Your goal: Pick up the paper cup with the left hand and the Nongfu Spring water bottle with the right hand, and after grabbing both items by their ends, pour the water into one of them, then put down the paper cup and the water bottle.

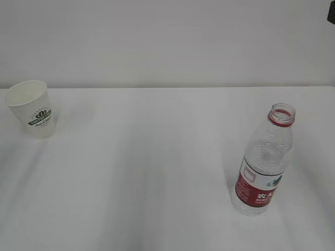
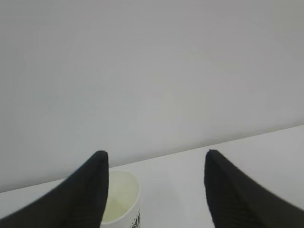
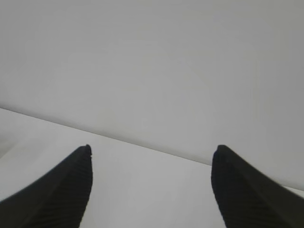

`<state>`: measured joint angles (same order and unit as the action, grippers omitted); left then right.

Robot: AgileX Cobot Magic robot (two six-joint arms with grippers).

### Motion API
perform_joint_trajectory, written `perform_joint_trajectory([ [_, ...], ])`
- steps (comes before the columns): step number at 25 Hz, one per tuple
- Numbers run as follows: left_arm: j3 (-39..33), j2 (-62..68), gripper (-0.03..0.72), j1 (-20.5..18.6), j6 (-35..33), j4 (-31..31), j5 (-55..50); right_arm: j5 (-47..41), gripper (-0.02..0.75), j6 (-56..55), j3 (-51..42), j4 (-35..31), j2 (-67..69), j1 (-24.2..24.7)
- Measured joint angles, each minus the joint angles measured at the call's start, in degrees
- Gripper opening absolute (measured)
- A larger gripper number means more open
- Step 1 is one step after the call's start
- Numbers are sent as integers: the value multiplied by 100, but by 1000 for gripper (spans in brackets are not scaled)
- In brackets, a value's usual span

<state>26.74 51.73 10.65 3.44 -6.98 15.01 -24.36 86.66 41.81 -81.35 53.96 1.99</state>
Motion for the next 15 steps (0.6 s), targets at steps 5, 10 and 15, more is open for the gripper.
perform_joint_trajectory([
  [5,0,0,461,0,0,0,18,0,587,14,0,-24,0,0],
  [10,0,0,461,0,0,0,27,0,587,43,-5,-213,0,0],
  [15,0,0,461,0,0,0,40,0,587,93,-144,-285,0,0],
])
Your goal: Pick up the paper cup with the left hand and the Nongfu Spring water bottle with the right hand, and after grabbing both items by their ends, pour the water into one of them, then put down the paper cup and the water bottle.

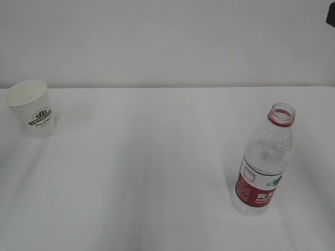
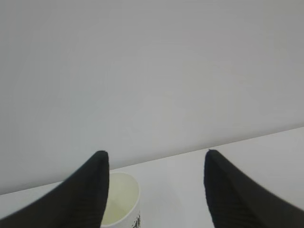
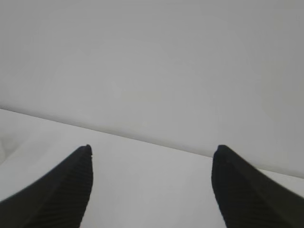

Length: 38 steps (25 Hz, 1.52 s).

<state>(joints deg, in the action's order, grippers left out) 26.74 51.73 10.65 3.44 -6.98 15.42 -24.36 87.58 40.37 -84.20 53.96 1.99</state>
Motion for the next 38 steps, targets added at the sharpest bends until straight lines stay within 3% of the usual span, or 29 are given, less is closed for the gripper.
perform_joint_trajectory([
  [38,0,0,460,0,0,0,13,-19,587,599,-405,-707,-21,0],
])
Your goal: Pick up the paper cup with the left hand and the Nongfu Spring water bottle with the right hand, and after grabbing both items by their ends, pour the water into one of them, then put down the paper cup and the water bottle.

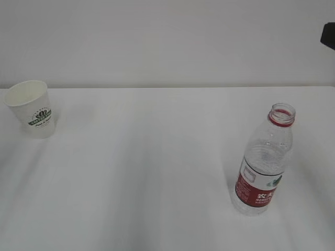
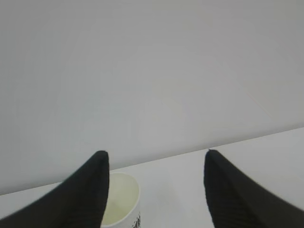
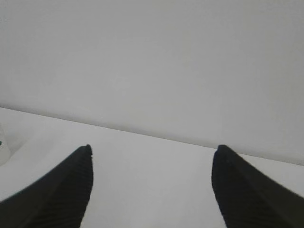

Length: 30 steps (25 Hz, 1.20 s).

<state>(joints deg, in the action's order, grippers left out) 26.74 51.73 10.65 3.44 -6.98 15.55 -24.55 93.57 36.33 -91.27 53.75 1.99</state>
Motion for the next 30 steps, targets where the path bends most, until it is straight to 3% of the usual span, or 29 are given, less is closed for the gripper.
perform_joint_trajectory([
  [3,0,0,458,0,0,0,0,0,587,690,-185,-793,0,0],
  [6,0,0,457,0,0,0,0,0,587,950,-370,-1075,0,0],
  [22,0,0,454,0,0,0,-25,0,587,1139,-799,-1088,-142,0],
  [26,0,0,454,0,0,0,-25,0,587,253,-687,315,-142,0],
  [30,0,0,453,0,0,0,-25,198,587,-1692,-540,2594,-169,-82],
])
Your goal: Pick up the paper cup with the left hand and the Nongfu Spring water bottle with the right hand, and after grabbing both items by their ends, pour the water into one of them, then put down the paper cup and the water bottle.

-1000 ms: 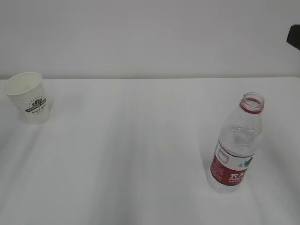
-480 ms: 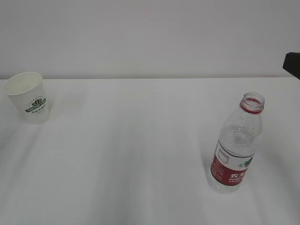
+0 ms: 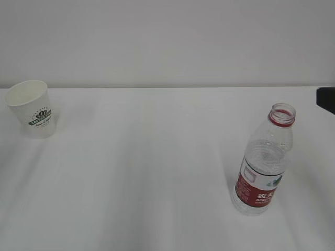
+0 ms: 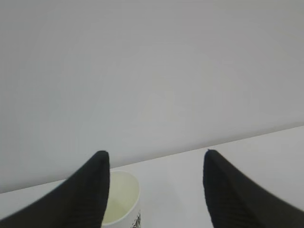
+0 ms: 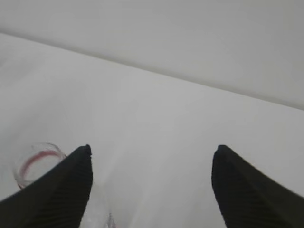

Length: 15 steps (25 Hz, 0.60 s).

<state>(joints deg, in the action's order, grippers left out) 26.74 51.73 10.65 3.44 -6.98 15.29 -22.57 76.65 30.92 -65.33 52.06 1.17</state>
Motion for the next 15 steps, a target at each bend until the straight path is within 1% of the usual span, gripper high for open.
perform_joint_trajectory([
  [2,0,0,453,0,0,0,0,214,587,-1032,32,1215,-53,-179],
  [3,0,0,453,0,0,0,0,312,587,-1609,32,1709,-80,-262],
  [6,0,0,453,0,0,0,0,584,587,-3331,32,3556,-165,-551],
  [9,0,0,453,0,0,0,0,1094,587,-5210,-17,5255,-223,-832],
  [11,0,0,453,0,0,0,-9,1554,587,-6378,-139,6035,-260,-911],
  [12,0,0,453,0,0,0,-9,1727,587,-6777,-210,6261,-260,-912],
  [15,0,0,453,0,0,0,-9,2035,587,-7278,-316,6502,-260,-934],
])
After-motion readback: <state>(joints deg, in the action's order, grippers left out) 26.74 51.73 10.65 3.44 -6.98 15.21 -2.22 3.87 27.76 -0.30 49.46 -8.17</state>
